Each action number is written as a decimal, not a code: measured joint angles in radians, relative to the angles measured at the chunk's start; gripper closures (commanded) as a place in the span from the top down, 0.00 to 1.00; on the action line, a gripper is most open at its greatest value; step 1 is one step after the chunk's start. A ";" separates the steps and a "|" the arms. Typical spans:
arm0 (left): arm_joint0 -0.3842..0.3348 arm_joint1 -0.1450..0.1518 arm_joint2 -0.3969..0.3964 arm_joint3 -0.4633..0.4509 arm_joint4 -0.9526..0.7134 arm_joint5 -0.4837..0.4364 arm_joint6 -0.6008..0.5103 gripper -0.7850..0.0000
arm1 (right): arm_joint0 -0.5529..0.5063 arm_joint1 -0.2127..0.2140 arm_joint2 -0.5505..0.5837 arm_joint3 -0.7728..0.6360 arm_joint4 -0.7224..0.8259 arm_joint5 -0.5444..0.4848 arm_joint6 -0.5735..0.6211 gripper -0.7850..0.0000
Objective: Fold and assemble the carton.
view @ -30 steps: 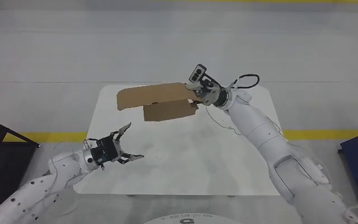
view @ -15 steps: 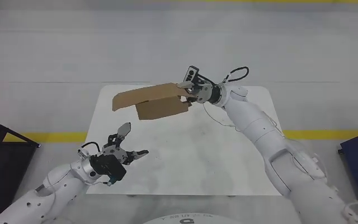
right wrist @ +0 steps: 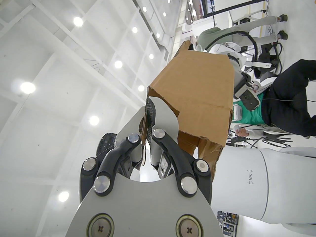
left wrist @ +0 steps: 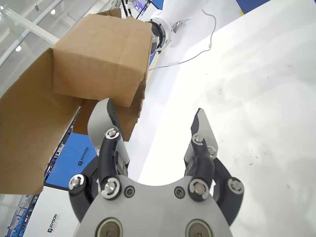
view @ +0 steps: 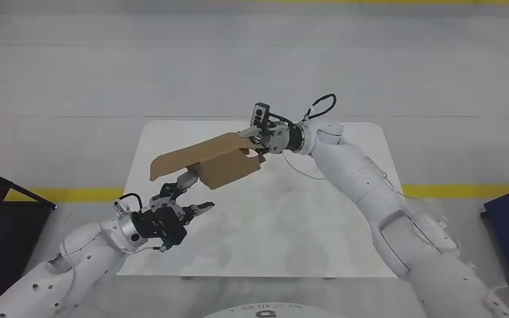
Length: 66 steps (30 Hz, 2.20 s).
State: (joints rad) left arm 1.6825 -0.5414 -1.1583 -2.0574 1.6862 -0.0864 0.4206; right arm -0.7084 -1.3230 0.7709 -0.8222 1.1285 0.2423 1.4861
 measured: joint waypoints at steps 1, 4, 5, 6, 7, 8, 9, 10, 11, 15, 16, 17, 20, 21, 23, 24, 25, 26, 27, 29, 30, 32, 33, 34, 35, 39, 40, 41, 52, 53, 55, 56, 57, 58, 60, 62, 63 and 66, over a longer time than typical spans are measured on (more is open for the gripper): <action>-0.002 -0.003 -0.001 0.002 -0.002 0.001 0.006 0.67 | 0.001 -0.002 -0.001 0.002 -0.002 0.001 -0.001 0.00; 0.000 -0.009 -0.006 0.011 -0.007 0.009 0.026 0.61 | 0.004 -0.007 0.001 0.010 -0.004 0.005 -0.001 0.00; 0.003 -0.011 -0.009 0.014 -0.010 0.015 0.034 0.57 | 0.004 -0.008 0.003 0.013 -0.003 0.006 0.003 0.00; 0.006 -0.012 -0.013 0.018 -0.014 0.023 0.044 0.50 | 0.005 -0.008 0.006 0.016 -0.002 0.006 0.008 0.00; 0.013 -0.014 -0.018 0.024 -0.021 0.035 0.060 0.49 | 0.005 -0.009 0.010 0.021 0.001 0.007 0.015 0.00; 0.018 -0.016 -0.022 0.028 -0.026 0.045 0.073 0.48 | 0.006 -0.009 0.012 0.024 0.001 0.008 0.020 0.00; 0.024 -0.017 -0.026 0.033 -0.032 0.052 0.086 0.47 | 0.006 -0.010 0.015 0.026 0.002 0.009 0.025 0.00; 0.032 -0.019 -0.031 0.040 -0.040 0.059 0.103 0.47 | 0.006 -0.010 0.017 0.028 0.000 0.010 0.032 0.00; 0.037 -0.020 -0.035 0.045 -0.046 0.060 0.113 0.47 | 0.006 -0.011 0.018 0.028 -0.001 0.012 0.037 0.00; 0.046 -0.025 -0.048 0.051 -0.052 0.042 0.118 0.47 | 0.004 -0.012 0.015 0.017 -0.016 0.029 0.051 0.00; 0.044 -0.027 -0.048 0.047 -0.048 0.030 0.110 0.47 | 0.003 -0.013 0.013 0.013 -0.019 0.035 0.050 0.00; 0.041 -0.028 -0.048 0.044 -0.042 0.019 0.102 0.46 | 0.002 -0.014 0.012 0.012 -0.021 0.038 0.050 0.00; 0.027 -0.035 -0.043 0.035 -0.034 -0.003 0.080 0.47 | 0.003 -0.016 0.014 0.016 -0.025 0.038 0.050 0.00; 0.023 -0.037 -0.042 0.034 -0.035 -0.008 0.076 0.47 | 0.003 -0.017 0.015 0.017 -0.026 0.038 0.050 0.00; 0.011 -0.043 -0.038 0.034 -0.038 -0.022 0.067 0.46 | 0.003 -0.018 0.012 0.013 -0.032 0.041 0.050 0.00; 0.006 -0.045 -0.036 0.035 -0.039 -0.027 0.063 0.46 | 0.003 -0.019 0.010 0.012 -0.033 0.042 0.050 0.00; 0.000 -0.048 -0.034 0.037 -0.040 -0.033 0.059 0.47 | 0.003 -0.019 0.009 0.012 -0.034 0.042 0.050 0.00; -0.004 -0.051 -0.032 0.038 -0.040 -0.038 0.056 0.46 | 0.003 -0.019 0.008 0.012 -0.035 0.042 0.050 0.00; -0.008 -0.053 -0.029 0.039 -0.040 -0.043 0.054 0.46 | 0.003 -0.020 0.007 0.011 -0.036 0.042 0.050 0.00; -0.017 -0.059 -0.024 0.042 -0.039 -0.053 0.047 0.46 | 0.002 -0.020 0.004 0.009 -0.036 0.042 0.050 0.00; -0.021 -0.061 -0.021 0.042 -0.037 -0.057 0.043 0.46 | 0.001 -0.021 0.002 0.008 -0.036 0.042 0.050 0.00; -0.031 -0.066 -0.015 0.041 -0.030 -0.065 0.032 0.46 | 0.001 -0.022 -0.005 0.006 -0.034 0.043 0.049 0.00; -0.035 -0.069 -0.012 0.039 -0.026 -0.067 0.026 0.45 | 0.001 -0.023 -0.009 0.006 -0.032 0.044 0.047 0.00; -0.040 -0.072 -0.008 0.037 -0.019 -0.069 0.019 0.45 | 0.002 -0.024 -0.015 0.005 -0.032 0.047 0.045 0.00; -0.044 -0.074 -0.005 0.036 -0.014 -0.069 0.015 0.45 | 0.004 -0.025 -0.021 0.003 -0.032 0.049 0.043 0.00; -0.053 -0.085 0.007 0.035 0.009 -0.062 0.005 0.36 | 0.012 -0.027 -0.040 0.010 -0.017 0.050 0.042 0.00; -0.054 -0.087 0.010 0.035 0.015 -0.060 0.004 0.32 | 0.014 -0.027 -0.044 0.013 -0.013 0.049 0.043 0.00; -0.055 -0.089 0.011 0.035 0.018 -0.059 0.004 0.28 | 0.015 -0.027 -0.047 0.015 -0.010 0.048 0.044 0.00; -0.060 -0.114 0.025 0.039 0.048 -0.024 0.010 0.00 | 0.029 -0.028 -0.079 0.026 0.000 0.052 0.039 0.00; -0.060 -0.116 0.025 0.039 0.049 -0.024 0.010 0.00 | 0.030 -0.029 -0.079 0.029 0.001 0.054 0.038 0.00; -0.057 -0.119 0.022 0.040 0.052 -0.025 0.015 0.00 | 0.033 -0.030 -0.078 0.036 0.002 0.055 0.037 0.00; -0.054 -0.119 0.020 0.041 0.052 -0.028 0.019 0.00 | 0.034 -0.030 -0.076 0.039 0.003 0.054 0.037 0.00; -0.051 -0.120 0.017 0.042 0.050 -0.033 0.024 0.00 | 0.034 -0.030 -0.073 0.042 0.002 0.053 0.038 0.00; -0.045 -0.120 0.013 0.044 0.044 -0.044 0.032 0.00 | 0.035 -0.031 -0.070 0.045 0.000 0.052 0.038 0.00; -0.036 -0.120 0.002 0.051 0.029 -0.068 0.050 0.00 | 0.035 -0.032 -0.067 0.047 -0.005 0.052 0.039 0.00; -0.027 -0.118 -0.016 0.061 0.012 -0.099 0.071 0.00 | 0.035 -0.032 -0.066 0.048 -0.009 0.052 0.040 0.93; -0.022 -0.118 -0.025 0.065 0.002 -0.113 0.081 0.00 | 0.035 -0.032 -0.065 0.049 -0.009 0.050 0.041 1.00; -0.006 -0.115 -0.062 0.083 -0.042 -0.152 0.124 0.00 | 0.033 -0.027 -0.055 0.048 0.009 0.042 0.050 1.00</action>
State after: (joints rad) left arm 1.6767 -0.6560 -1.2206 -1.9742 1.6439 -0.2383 0.5451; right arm -0.6758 -1.3495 0.7163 -0.7738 1.1376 0.2841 1.5359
